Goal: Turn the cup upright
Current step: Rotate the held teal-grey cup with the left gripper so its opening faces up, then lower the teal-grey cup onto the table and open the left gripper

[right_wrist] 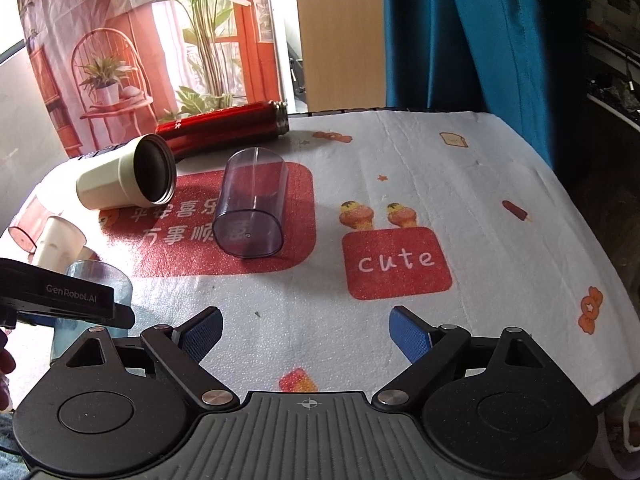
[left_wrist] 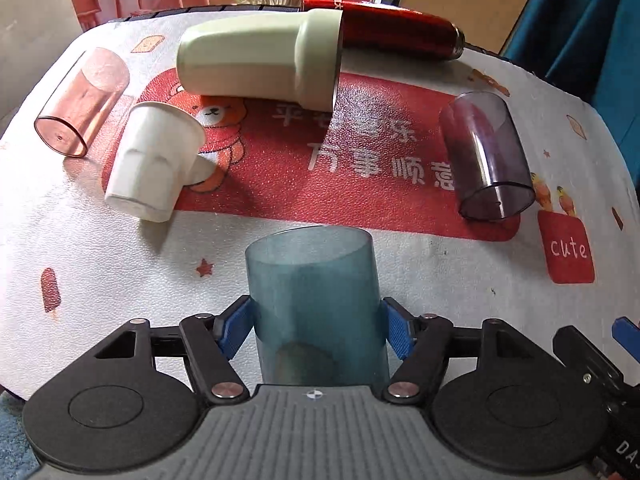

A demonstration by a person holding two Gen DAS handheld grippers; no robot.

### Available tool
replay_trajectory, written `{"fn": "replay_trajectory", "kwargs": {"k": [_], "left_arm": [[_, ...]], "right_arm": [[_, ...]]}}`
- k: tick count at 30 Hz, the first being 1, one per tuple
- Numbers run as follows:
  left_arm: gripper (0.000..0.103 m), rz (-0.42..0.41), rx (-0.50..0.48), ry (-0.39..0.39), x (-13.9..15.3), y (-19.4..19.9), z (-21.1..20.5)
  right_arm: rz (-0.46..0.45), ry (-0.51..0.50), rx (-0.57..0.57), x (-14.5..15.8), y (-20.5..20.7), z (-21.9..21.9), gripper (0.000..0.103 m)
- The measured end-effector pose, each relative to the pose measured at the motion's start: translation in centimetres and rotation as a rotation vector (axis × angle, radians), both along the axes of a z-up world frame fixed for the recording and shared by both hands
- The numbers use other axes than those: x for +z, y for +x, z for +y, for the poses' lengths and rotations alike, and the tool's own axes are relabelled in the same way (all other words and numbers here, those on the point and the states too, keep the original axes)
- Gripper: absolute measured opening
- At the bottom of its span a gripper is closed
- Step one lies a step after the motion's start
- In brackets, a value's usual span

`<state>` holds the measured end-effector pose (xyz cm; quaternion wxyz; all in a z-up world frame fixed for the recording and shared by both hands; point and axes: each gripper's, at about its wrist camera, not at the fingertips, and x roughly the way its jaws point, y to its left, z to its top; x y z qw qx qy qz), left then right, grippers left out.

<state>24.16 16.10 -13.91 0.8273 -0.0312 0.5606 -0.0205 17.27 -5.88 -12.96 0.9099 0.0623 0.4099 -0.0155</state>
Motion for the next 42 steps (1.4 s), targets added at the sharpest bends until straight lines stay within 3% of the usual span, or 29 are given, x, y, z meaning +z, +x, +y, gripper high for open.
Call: {"fn": "replay_trajectory", "kwargs": {"k": [9, 12, 21, 26, 34, 38, 42], "left_arm": [[0.071, -0.132, -0.028, 0.010, 1.4, -5.0, 2.5], [0.071, -0.161, 0.005, 0.023, 1.7, -5.9, 3.9], [0.070, -0.209, 0.170, -0.042, 3.3, -6.4, 10.3], [0.070, -0.239, 0.232, 0.001, 3.5, -5.7, 12.7], [0.070, -0.317, 0.276, 0.045, 3.7, -4.3, 14.8], [0.070, -0.276, 0.294, 0.002, 2.8, -4.1, 15.4], [0.070, -0.278, 0.250, 0.010, 2.4, -4.5, 14.4]], "right_arm": [[-0.002, -0.034, 0.070, 0.0, -0.5, 2.7, 0.089], [0.004, -0.048, 0.102, -0.2, -0.7, 4.0, 0.088], [0.014, -0.080, 0.157, -0.4, -1.1, 6.5, 0.088], [0.021, -0.094, 0.167, -0.5, -1.1, 7.0, 0.088], [0.024, -0.109, 0.177, -0.5, -1.2, 7.4, 0.088], [0.026, -0.107, 0.183, -0.6, -1.3, 7.5, 0.088], [0.030, -0.104, 0.186, -0.7, -1.2, 7.5, 0.088]]}}
